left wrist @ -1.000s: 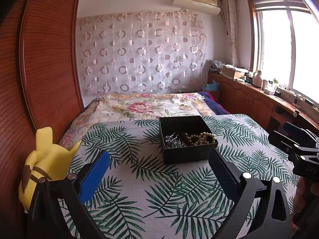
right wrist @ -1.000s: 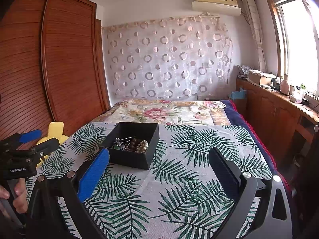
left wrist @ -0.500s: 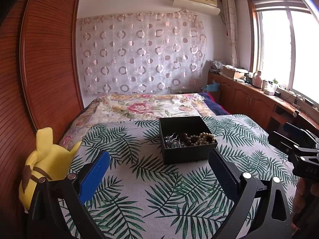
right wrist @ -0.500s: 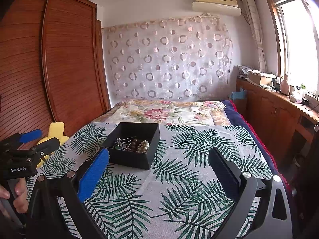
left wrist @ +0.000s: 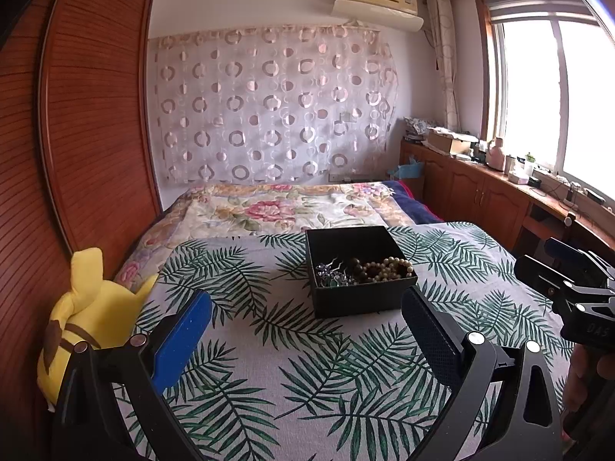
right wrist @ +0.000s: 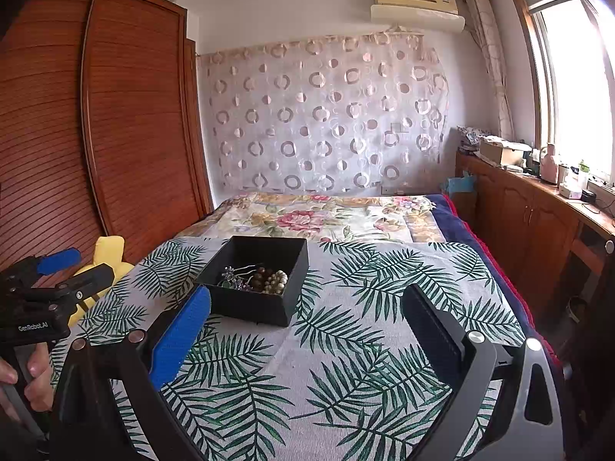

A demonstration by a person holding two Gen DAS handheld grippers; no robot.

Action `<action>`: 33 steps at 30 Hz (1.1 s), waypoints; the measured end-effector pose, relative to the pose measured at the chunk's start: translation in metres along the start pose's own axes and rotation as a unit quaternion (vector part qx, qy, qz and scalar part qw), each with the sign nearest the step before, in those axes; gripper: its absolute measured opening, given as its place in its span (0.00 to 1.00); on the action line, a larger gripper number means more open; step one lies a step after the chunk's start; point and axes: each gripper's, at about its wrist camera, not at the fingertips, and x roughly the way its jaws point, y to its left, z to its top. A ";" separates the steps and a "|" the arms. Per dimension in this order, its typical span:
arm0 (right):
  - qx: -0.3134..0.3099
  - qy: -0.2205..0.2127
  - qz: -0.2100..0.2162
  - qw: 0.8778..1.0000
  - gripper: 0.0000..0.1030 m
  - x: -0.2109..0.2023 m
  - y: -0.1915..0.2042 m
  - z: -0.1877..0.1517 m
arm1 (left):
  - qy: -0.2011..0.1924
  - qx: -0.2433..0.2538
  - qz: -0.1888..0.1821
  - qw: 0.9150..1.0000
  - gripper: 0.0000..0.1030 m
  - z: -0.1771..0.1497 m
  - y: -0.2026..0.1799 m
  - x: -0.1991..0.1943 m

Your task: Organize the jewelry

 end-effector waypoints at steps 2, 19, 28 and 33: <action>0.000 0.001 0.000 1.000 0.98 0.000 0.000 0.000 | 0.000 0.000 0.000 1.000 0.93 0.000 0.000 0.000; 0.001 -0.001 -0.002 1.000 0.98 -0.001 -0.001 0.000 | -0.007 -0.001 0.000 1.000 0.93 0.006 0.001 -0.005; 0.001 -0.001 -0.001 1.000 0.98 -0.001 -0.001 0.000 | -0.008 0.000 0.001 1.000 0.93 0.006 0.001 -0.004; 0.002 -0.001 -0.001 1.000 0.98 -0.001 -0.001 0.000 | -0.008 0.000 0.000 1.000 0.93 0.005 0.001 -0.004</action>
